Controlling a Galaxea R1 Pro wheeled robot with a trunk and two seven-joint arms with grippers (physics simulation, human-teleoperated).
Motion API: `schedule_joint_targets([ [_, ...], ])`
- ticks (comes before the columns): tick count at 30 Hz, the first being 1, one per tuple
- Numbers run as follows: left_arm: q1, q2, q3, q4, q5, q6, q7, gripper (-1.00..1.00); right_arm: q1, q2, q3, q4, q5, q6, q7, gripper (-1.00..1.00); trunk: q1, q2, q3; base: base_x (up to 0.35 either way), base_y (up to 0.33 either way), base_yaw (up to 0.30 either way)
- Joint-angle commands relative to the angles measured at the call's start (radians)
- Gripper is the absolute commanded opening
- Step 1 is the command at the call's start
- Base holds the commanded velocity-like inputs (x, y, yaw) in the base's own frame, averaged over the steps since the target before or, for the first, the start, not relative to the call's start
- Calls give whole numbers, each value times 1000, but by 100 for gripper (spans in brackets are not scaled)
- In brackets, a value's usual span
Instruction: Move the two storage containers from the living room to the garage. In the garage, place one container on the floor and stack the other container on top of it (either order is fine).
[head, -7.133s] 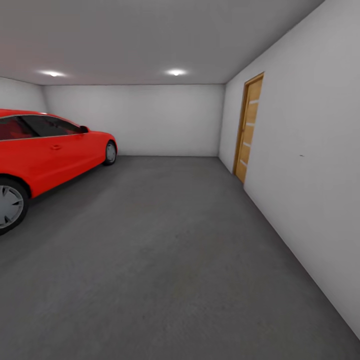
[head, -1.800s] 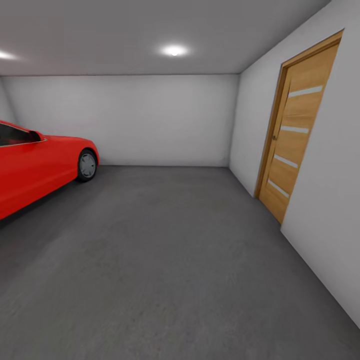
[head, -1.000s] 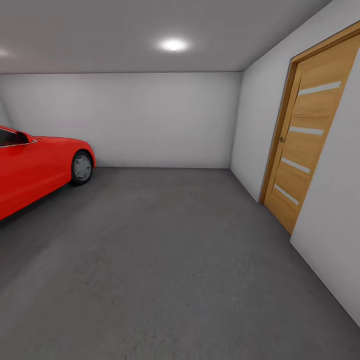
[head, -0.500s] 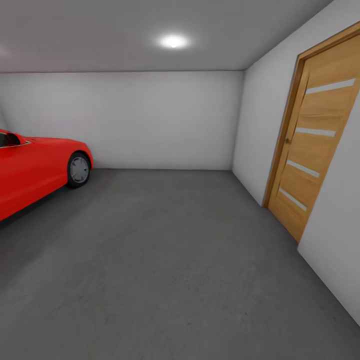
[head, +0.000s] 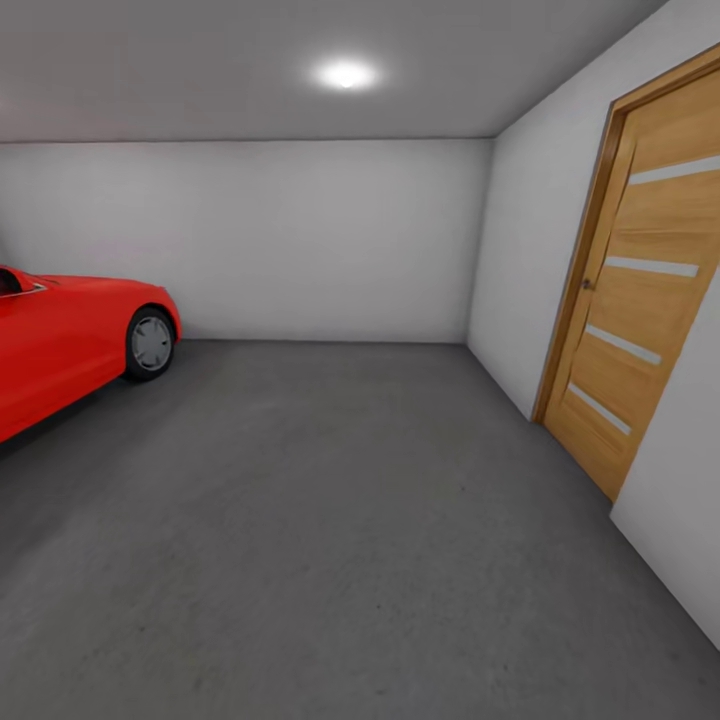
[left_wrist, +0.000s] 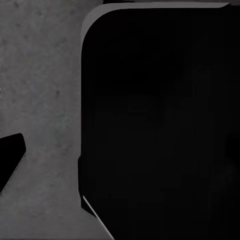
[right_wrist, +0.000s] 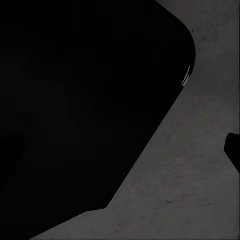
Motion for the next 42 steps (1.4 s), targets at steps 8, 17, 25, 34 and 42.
schedule_joint_targets([
  [8,0,0,0,0,6,-2,0,100,0,0,5,0,-5,-3,0,100,1,0,-1,323,0,0],
  [17,0,0,0,0,5,-2,0,100,0,-1,5,0,-4,-3,0,100,1,0,-1,323,0,0],
  [25,0,0,1,0,5,-2,0,100,0,-2,5,0,-4,-3,0,100,1,0,-1,323,0,0],
  [34,0,0,0,0,6,-2,0,100,0,-2,5,0,-4,-3,0,100,1,0,-1,323,0,0],
  [42,0,0,1,0,5,-2,0,100,0,-1,5,0,3,-3,0,100,1,0,-1,323,0,0],
])
